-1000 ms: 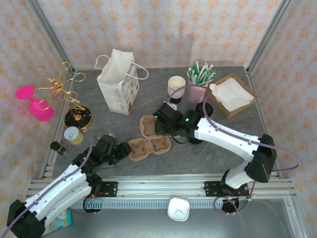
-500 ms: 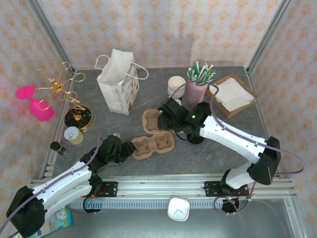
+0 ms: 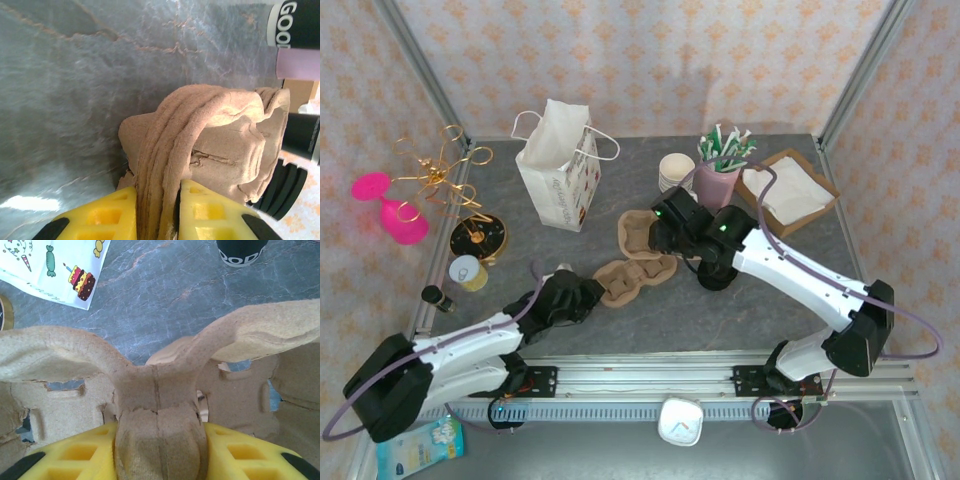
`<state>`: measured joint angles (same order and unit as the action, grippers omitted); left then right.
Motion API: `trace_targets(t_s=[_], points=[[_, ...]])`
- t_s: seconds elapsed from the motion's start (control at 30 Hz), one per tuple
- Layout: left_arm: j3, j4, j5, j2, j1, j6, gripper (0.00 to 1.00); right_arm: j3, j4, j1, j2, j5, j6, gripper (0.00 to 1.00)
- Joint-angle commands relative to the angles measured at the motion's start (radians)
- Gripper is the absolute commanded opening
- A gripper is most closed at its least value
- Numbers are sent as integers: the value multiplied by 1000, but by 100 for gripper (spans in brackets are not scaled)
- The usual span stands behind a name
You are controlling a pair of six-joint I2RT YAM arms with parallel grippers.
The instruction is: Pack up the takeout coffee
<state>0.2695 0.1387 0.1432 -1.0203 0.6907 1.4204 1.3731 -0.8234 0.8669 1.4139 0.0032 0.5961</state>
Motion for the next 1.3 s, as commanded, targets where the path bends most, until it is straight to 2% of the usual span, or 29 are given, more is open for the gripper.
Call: trace_targets(t_s=[0.0,0.27,0.57,0.67,0.83,1.0,1.27], points=[[79,120,-77,-91,19,34,20,28,-17,-27,-40,1,-23,42],[265,264,-59,-372,62,36,19,20,-37,-98,-80,1,-52,41],[465,313,-55,-591,90,31,22,15,-32,-180,-107,-11,-101,41],[528,282,-53,-637,97,6,24,14,-27,-192,-105,-11,-115,41],[516,261,-73,-642,95,8,34,14,-23,-195,-100,-17,-125,41],[520,192,-109,-610,96,-19,39,16,-21,-195,-98,-19,-129,40],[458,83,-170,-437,96,-91,50,24,-22,-195,-93,-19,-152,40]])
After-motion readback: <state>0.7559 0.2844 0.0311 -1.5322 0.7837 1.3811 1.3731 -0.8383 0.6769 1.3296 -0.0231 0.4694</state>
